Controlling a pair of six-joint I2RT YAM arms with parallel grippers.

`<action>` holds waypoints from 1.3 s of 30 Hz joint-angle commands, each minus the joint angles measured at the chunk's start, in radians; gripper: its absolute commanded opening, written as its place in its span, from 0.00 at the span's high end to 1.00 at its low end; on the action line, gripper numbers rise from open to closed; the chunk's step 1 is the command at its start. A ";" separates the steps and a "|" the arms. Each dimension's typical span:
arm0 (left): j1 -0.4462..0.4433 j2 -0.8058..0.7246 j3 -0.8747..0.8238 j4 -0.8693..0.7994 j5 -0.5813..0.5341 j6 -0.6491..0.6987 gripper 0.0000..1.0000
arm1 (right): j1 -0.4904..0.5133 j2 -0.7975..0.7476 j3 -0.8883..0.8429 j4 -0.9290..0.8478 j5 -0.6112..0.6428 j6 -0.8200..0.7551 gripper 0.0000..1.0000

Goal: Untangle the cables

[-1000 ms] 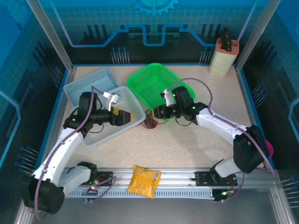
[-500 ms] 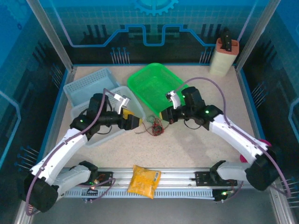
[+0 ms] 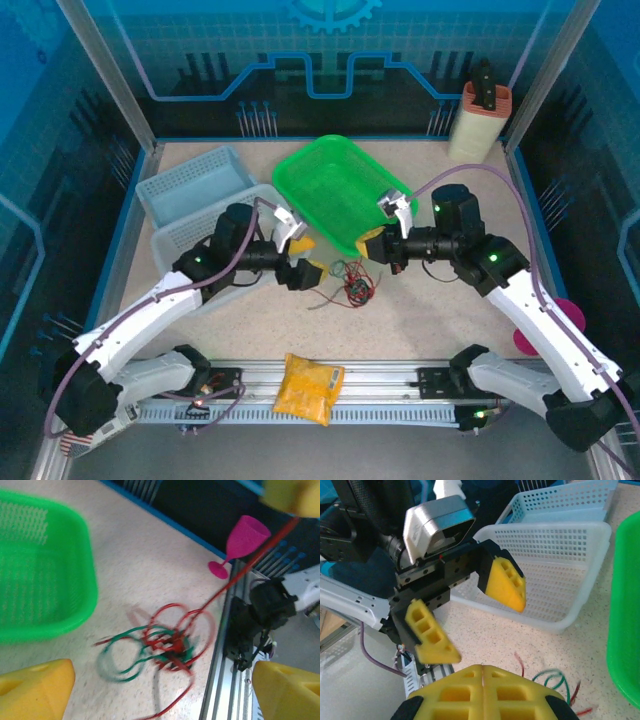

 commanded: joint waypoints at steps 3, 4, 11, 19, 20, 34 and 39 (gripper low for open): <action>-0.042 -0.012 -0.056 0.117 0.069 0.163 0.02 | -0.030 -0.005 0.050 0.026 -0.100 -0.042 1.00; -0.045 -0.008 -0.051 0.107 0.056 0.175 0.02 | -0.034 0.000 0.061 0.026 -0.105 -0.047 1.00; -0.048 0.040 -0.045 0.109 -0.015 0.189 0.01 | -0.066 0.025 0.113 0.078 -0.155 -0.034 1.00; -0.120 0.121 -0.053 0.191 -0.007 0.039 0.01 | -0.103 0.009 0.143 0.111 -0.148 0.009 1.00; -0.132 0.124 -0.058 0.214 -0.007 0.009 0.01 | -0.102 0.006 0.143 0.116 -0.140 0.011 1.00; -0.156 0.221 -0.096 0.492 -0.219 -0.228 0.02 | -0.101 0.030 0.145 0.247 -0.162 0.099 1.00; -0.160 0.259 -0.096 0.619 -0.128 -0.262 0.01 | -0.092 0.032 0.138 0.258 -0.160 0.115 1.00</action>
